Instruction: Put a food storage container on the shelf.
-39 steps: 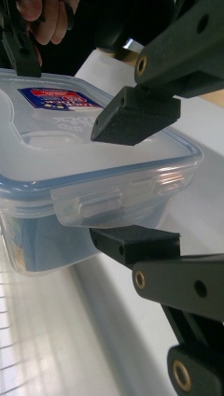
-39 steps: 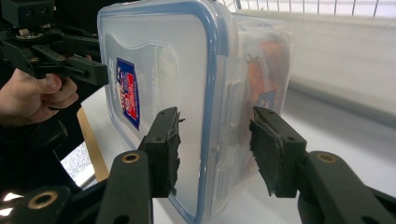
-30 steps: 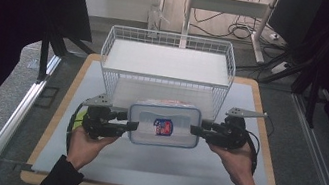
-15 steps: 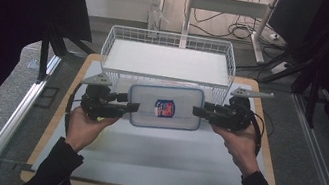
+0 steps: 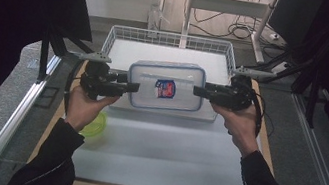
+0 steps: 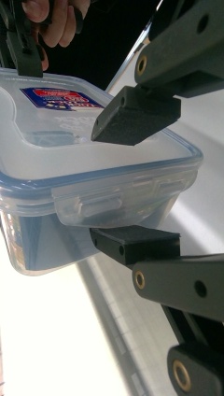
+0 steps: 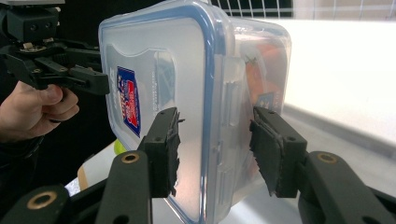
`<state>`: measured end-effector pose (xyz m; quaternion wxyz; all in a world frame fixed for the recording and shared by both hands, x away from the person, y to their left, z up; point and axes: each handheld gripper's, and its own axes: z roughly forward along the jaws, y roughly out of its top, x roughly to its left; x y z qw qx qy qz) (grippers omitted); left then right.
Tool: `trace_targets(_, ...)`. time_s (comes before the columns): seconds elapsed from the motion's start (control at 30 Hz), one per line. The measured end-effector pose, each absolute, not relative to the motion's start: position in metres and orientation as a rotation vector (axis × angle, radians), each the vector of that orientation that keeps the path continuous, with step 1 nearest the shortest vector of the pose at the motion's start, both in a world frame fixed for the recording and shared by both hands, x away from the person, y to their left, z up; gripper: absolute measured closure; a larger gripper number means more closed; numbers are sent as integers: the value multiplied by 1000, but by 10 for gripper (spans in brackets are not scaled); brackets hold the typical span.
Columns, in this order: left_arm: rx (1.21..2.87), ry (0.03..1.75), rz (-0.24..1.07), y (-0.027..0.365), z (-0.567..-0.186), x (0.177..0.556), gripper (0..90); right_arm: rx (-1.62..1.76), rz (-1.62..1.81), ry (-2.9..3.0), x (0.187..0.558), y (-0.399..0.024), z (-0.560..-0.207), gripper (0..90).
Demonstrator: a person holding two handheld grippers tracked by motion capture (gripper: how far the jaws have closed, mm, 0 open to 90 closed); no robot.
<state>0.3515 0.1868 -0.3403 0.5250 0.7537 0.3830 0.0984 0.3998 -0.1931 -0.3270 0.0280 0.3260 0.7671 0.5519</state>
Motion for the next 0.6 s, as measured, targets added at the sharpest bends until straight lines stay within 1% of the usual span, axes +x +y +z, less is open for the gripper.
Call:
trace_targets(0.33, 1804, 913, 216, 195, -317, 380, 481, 1011, 1719, 2339, 423, -186, -302, 530)
trace_targets(0.6, 1817, 915, 225, 197, -305, 400, 474, 1027, 1745, 2309, 440, -182, -295, 530)
